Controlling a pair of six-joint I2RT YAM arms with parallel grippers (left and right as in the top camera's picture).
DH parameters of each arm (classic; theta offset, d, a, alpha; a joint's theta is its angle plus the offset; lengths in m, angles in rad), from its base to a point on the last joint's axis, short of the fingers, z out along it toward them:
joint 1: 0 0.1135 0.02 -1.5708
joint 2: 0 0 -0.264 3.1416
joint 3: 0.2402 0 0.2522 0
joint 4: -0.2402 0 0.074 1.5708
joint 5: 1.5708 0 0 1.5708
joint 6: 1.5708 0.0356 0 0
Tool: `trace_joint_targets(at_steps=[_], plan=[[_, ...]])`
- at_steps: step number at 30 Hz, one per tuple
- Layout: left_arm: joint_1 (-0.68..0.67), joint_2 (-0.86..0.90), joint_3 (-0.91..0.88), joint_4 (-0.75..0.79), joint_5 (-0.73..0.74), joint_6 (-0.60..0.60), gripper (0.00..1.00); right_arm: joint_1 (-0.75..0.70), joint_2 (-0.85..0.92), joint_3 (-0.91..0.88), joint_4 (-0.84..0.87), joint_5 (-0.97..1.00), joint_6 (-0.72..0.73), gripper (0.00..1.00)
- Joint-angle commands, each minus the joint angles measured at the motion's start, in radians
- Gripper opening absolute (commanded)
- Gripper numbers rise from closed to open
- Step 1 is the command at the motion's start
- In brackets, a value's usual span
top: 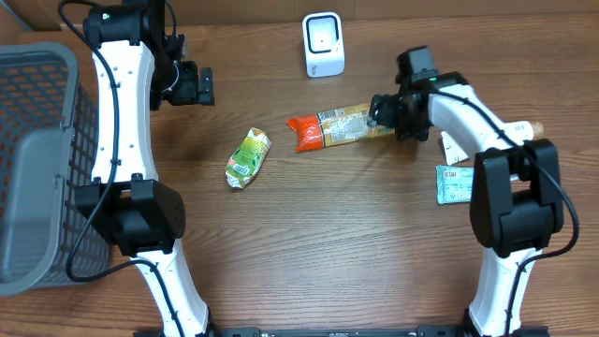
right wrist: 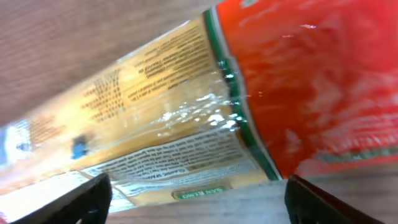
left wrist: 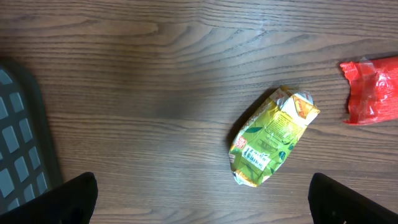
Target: Scan the item barcode
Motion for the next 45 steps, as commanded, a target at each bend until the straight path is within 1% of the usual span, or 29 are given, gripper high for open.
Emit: trace_joint_targets(at_steps=[1, 5, 8, 11, 14, 16, 18, 21, 25, 29, 32, 34, 36, 39, 40, 42, 45], plan=[[-0.002, 0.008, -0.003, 0.002, -0.003, 0.019, 1.00, -0.005, 0.016, 0.020, 0.012, -0.136, 0.122, 0.86], [-0.002, 0.008, -0.003, 0.001, -0.003, 0.019, 0.99, 0.008, 0.016, 0.019, 0.013, -0.235, 0.338, 0.87], [-0.002, 0.008, -0.003, 0.001, -0.003, 0.019, 0.99, 0.042, 0.016, 0.019, 0.024, -0.224, 0.489, 0.94], [-0.002, 0.008, -0.003, 0.001, -0.003, 0.019, 1.00, 0.090, 0.016, 0.018, 0.029, -0.093, 0.650, 1.00], [-0.002, 0.008, -0.003, 0.001, -0.003, 0.019, 1.00, 0.149, 0.016, 0.018, 0.031, 0.086, 0.829, 1.00], [-0.002, 0.008, -0.003, 0.001, -0.003, 0.019, 1.00, 0.181, 0.016, 0.017, 0.042, 0.170, 0.891, 1.00], [-0.002, 0.008, -0.003, 0.001, -0.003, 0.019, 1.00, 0.214, 0.016, 0.006, 0.080, 0.241, 0.919, 1.00], [-0.002, 0.008, -0.003, 0.001, -0.003, 0.019, 1.00, 0.258, 0.019, -0.024, 0.159, 0.304, 0.921, 1.00], [-0.002, 0.008, -0.003, 0.001, -0.003, 0.019, 1.00, 0.289, 0.039, -0.042, 0.180, 0.333, 0.920, 0.95], [-0.002, 0.008, -0.003, 0.002, -0.003, 0.019, 1.00, 0.297, 0.074, -0.045, 0.167, 0.333, 0.881, 0.92], [-0.002, 0.008, -0.003, 0.001, -0.003, 0.019, 1.00, 0.297, 0.092, -0.045, 0.164, 0.293, 0.790, 0.89], [-0.002, 0.008, -0.003, 0.001, -0.003, 0.019, 1.00, 0.296, 0.092, -0.044, 0.164, 0.209, 0.651, 0.89], [-0.002, 0.008, -0.003, 0.001, -0.003, 0.019, 1.00, 0.295, 0.089, -0.037, 0.163, 0.130, 0.512, 0.91], [-0.002, 0.008, -0.003, 0.001, -0.003, 0.019, 1.00, 0.280, 0.087, -0.005, 0.070, 0.036, 0.311, 0.91], [-0.002, 0.008, -0.003, 0.001, -0.003, 0.019, 0.99, 0.271, 0.087, 0.014, 0.002, 0.031, 0.268, 0.91], [-0.002, 0.008, -0.003, 0.002, -0.003, 0.019, 1.00, 0.255, 0.087, 0.038, -0.080, 0.031, 0.196, 0.91], [-0.002, 0.008, -0.003, 0.001, -0.003, 0.019, 1.00, 0.225, 0.087, 0.050, -0.158, 0.037, 0.081, 0.92]])
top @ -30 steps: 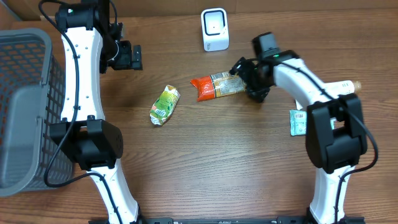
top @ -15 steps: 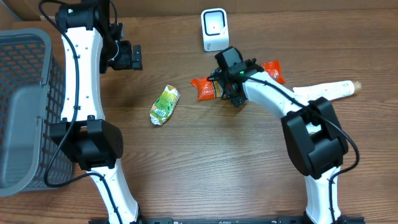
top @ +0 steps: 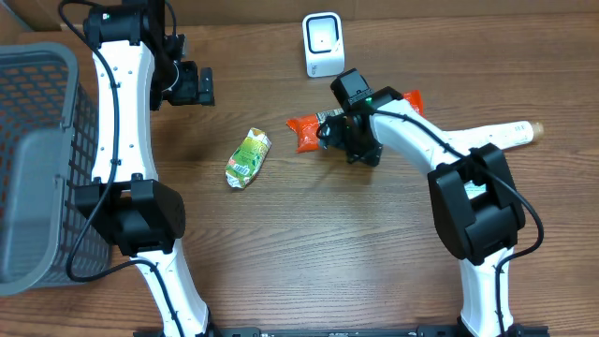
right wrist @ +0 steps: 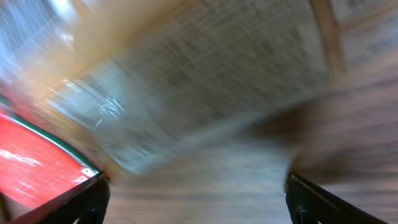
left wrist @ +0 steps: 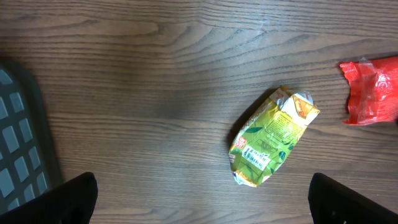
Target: Scan the item barcode
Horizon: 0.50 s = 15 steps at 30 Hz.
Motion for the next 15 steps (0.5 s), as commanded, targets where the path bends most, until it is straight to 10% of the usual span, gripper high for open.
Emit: trace_joint_targets(at_steps=[1, 6, 15], plan=[[-0.002, 0.008, -0.003, 0.001, -0.003, 0.018, 1.00, -0.048, 0.043, 0.008, -0.049, -0.028, -0.221, 0.92], [-0.002, 0.008, -0.003, 0.001, -0.003, 0.018, 0.99, -0.114, 0.039, 0.011, -0.041, -0.070, -0.181, 0.93], [-0.002, 0.008, -0.003, 0.001, -0.003, 0.018, 1.00, -0.168, 0.002, 0.013, 0.153, -0.093, 0.361, 1.00]])
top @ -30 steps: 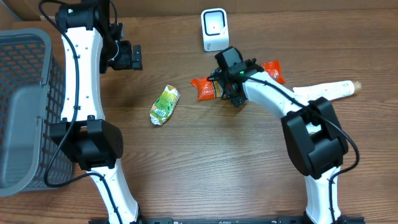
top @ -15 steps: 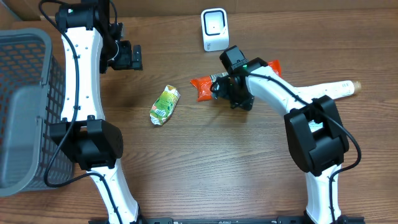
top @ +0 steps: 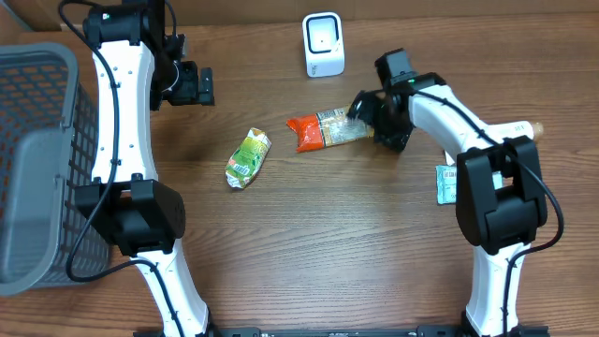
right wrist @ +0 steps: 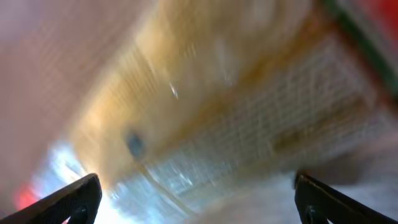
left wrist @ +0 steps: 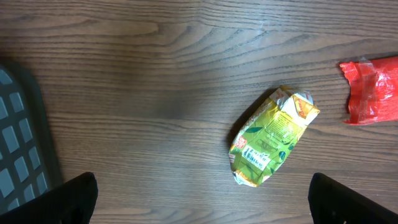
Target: Scan the item barcode
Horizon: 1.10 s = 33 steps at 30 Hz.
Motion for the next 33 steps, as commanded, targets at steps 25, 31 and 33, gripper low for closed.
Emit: trace_joint_targets(at_steps=[25, 31, 33], plan=[[-0.002, 0.008, -0.003, 0.001, -0.003, 0.019, 1.00, 0.148, 0.174, 0.006, 0.029, 0.215, 0.209, 0.50], [-0.002, 0.008, -0.003, 0.001, -0.003, 0.019, 1.00, 0.107, 0.173, 0.113, -0.078, -0.065, -0.292, 0.48], [-0.002, 0.008, -0.003, 0.001, -0.003, 0.019, 1.00, 0.086, 0.173, 0.179, -0.169, -0.118, -0.509, 0.47]])
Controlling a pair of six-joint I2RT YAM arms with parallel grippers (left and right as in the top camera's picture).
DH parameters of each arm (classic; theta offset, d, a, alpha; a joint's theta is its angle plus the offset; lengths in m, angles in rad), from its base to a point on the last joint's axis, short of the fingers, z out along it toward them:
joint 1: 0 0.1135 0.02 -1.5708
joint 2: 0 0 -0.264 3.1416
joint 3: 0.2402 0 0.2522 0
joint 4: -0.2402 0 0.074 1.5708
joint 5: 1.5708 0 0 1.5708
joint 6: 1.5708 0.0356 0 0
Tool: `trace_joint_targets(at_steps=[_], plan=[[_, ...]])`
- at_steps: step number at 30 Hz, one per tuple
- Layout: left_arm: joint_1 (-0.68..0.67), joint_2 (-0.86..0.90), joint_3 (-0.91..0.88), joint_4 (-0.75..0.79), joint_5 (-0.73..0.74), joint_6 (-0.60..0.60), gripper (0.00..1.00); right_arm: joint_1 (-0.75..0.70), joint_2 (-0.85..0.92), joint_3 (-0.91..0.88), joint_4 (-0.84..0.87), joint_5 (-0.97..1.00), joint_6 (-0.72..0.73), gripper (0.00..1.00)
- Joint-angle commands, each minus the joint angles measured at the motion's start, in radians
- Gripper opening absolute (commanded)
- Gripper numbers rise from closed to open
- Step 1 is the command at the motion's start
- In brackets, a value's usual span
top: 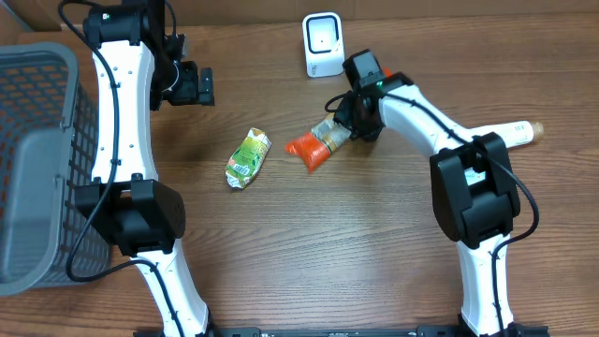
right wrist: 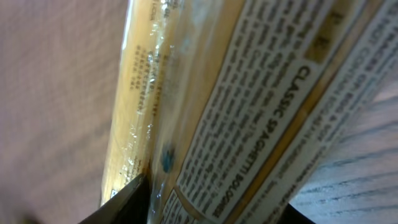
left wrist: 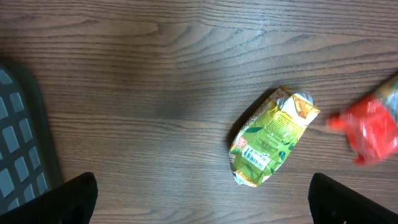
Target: Scan the item barcode
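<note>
The spaghetti packet (top: 320, 141), clear with an orange-red end, hangs tilted with the red end low and to the left. My right gripper (top: 358, 114) is shut on its other end. In the right wrist view the packet's printed label (right wrist: 261, 106) fills the frame between the dark fingers (right wrist: 127, 200). The white scanner (top: 324, 44) stands at the back, just behind this gripper. My left gripper (top: 194, 86) hangs open at the far left, its fingertips (left wrist: 73, 198) over bare wood. The packet's red end (left wrist: 371, 130) shows blurred in the left wrist view.
A green snack pouch (top: 248, 157) lies left of the packet, its barcode side (left wrist: 271, 145) facing up. A grey mesh basket (top: 33, 159) fills the left edge. A white bottle-like item (top: 513, 133) lies at the far right.
The packet lay flat with my right gripper at its right end. Now the gripper sits further left, nearer the scanner, and the packet slants with its red end swung down-left. The left arm is unchanged.
First my right gripper was at the right end of the flat-lying packet. Then it stood over the packet's middle, and afterwards back at the right end. Now it holds the packet tilted in front of the scanner. The left arm and green pouch stayed put.
</note>
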Motion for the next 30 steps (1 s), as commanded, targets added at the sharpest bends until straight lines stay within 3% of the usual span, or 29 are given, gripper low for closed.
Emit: trace_joint_targets(at_steps=[1, 5, 9, 17, 21, 23, 30], plan=[[-0.002, 0.008, -0.003, 0.001, -0.003, 0.018, 1.00, -0.022, 0.071, 0.066, -0.150, -0.189, -0.539, 0.49], [-0.002, 0.008, -0.003, 0.002, -0.003, 0.018, 1.00, -0.049, 0.071, 0.105, -0.263, -0.188, -0.887, 0.69], [-0.002, 0.008, -0.003, 0.001, -0.003, 0.018, 0.99, -0.085, 0.071, 0.105, -0.292, -0.168, -0.927, 0.77], [-0.002, 0.008, -0.003, 0.001, -0.003, 0.018, 1.00, -0.167, 0.073, 0.025, -0.245, -0.379, -0.535, 0.81], [-0.002, 0.008, -0.003, 0.001, -0.003, 0.018, 1.00, -0.169, 0.073, -0.125, -0.071, -0.507, -0.347, 0.80], [-0.002, 0.008, -0.003, 0.002, -0.003, 0.018, 1.00, -0.159, 0.073, -0.192, 0.027, -0.556, -0.270, 0.74], [-0.002, 0.008, -0.003, 0.001, -0.003, 0.018, 1.00, -0.084, 0.073, -0.365, 0.287, -0.504, -0.013, 0.71]])
